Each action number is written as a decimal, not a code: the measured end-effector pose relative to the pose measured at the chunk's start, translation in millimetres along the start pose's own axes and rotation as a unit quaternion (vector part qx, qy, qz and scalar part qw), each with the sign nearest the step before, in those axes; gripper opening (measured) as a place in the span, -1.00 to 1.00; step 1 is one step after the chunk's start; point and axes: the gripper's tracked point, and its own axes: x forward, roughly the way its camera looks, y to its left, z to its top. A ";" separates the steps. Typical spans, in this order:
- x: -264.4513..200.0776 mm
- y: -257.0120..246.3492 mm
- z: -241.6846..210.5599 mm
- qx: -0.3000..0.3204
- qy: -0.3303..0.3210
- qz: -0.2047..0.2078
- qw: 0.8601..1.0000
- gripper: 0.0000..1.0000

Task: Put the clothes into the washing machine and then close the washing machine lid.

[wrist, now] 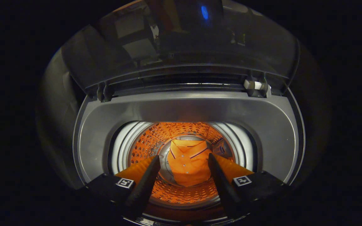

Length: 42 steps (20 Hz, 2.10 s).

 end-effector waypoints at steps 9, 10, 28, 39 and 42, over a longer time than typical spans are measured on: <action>-40.0 7.9 6.5 -0.016 -0.031 0.009 0.999 0.99; -49.4 8.1 9.1 -0.020 -0.040 0.011 0.999 0.99; -212.6 19.4 129.7 -0.025 -0.198 0.012 0.980 0.98; -251.6 51.7 205.4 -0.053 -0.256 0.023 0.965 0.98; -261.0 54.6 224.3 -0.057 -0.267 0.022 0.962 0.97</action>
